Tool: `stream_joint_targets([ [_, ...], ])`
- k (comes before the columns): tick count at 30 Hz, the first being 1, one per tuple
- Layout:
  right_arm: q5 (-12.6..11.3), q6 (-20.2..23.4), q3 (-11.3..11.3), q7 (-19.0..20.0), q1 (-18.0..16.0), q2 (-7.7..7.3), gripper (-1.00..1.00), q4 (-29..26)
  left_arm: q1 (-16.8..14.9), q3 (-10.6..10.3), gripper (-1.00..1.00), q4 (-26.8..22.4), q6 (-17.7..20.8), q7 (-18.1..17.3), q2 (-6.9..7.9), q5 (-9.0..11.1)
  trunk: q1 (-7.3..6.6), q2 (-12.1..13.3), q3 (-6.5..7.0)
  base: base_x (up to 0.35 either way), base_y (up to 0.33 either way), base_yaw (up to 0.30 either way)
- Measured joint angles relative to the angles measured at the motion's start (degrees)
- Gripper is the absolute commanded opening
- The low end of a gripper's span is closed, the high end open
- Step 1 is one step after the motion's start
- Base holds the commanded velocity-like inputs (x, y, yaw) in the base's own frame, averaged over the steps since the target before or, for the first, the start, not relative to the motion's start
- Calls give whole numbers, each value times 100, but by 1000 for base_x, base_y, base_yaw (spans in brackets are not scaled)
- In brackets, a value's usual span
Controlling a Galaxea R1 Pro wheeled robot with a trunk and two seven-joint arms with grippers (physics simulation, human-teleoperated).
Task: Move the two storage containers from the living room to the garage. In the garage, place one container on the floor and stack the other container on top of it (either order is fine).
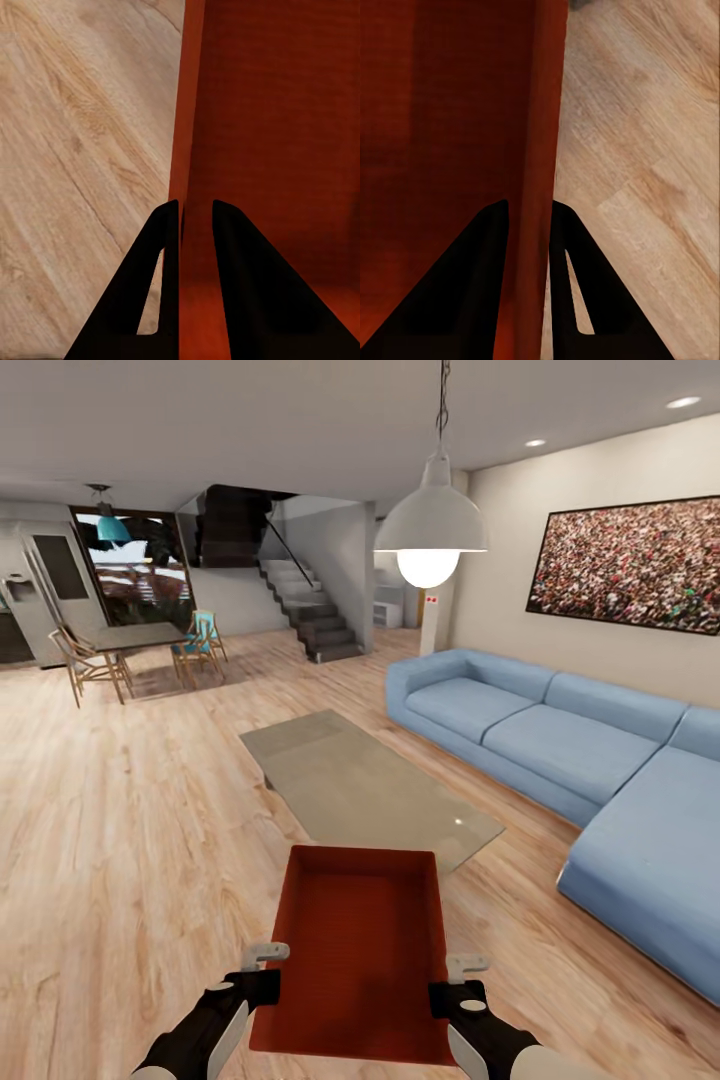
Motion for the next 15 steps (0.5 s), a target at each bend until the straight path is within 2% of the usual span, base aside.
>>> stream_joint_targets([
  [15,1,19,-2,0,0,0,-100,-5,0,1,-100,-1,16,0,2,3,0,0,0,0,0,268],
])
